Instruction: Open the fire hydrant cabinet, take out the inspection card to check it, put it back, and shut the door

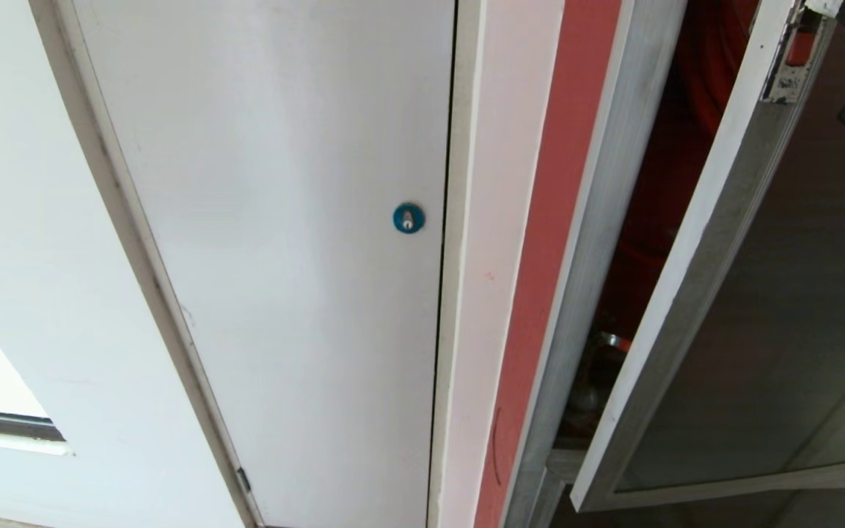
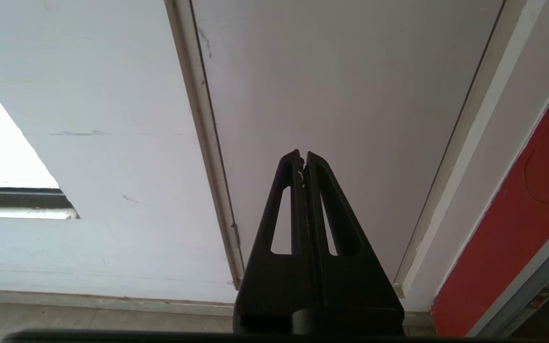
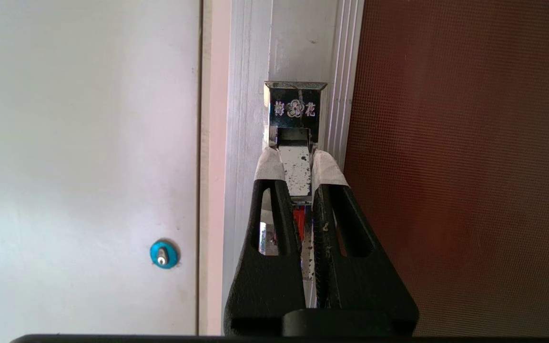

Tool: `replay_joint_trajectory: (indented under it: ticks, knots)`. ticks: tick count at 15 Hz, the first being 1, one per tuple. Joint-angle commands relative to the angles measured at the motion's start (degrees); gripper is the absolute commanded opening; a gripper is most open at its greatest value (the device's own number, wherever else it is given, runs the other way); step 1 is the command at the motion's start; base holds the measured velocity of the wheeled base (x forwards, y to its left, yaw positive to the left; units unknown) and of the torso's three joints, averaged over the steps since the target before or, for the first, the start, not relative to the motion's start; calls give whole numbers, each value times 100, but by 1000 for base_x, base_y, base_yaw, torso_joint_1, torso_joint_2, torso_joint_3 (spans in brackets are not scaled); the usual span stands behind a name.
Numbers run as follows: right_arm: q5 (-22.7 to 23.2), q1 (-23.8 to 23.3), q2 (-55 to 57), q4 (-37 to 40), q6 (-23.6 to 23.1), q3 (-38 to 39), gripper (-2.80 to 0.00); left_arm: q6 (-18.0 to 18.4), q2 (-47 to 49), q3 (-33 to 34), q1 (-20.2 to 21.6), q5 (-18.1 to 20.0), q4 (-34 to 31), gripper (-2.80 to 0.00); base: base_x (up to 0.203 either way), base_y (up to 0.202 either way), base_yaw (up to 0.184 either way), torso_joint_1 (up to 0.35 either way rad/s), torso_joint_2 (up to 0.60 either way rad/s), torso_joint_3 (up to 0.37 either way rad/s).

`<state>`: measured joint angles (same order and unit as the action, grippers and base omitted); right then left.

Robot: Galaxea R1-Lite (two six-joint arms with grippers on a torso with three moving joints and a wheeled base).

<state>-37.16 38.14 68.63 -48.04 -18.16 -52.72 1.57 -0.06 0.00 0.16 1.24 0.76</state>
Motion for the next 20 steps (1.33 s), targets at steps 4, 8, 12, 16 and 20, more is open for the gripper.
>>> replay_joint_trajectory:
  ticks: [4,8,12,16,20]
  knots:
    - [-46,0,-35,-38,-12,30,-280,1,6,62,10,0,3,-280,0,0,0,0,0,0]
    - [-46,0,-52,-38,-12,180,-280,1,6,62,5,8,3,-280,0,0,0,0,0,0]
    - [-45,9,-87,-30,-21,306,-280,1,6,62,2,8,3,-280,0,0,0,0,0,0]
    - [-37,9,-87,-38,-21,307,0,1,6,62,2,8,3,-280,0,0,0,0,0,0]
    - [-37,88,-131,-38,-21,329,0,1,6,62,8,8,3,-280,0,0,0,7,1,1]
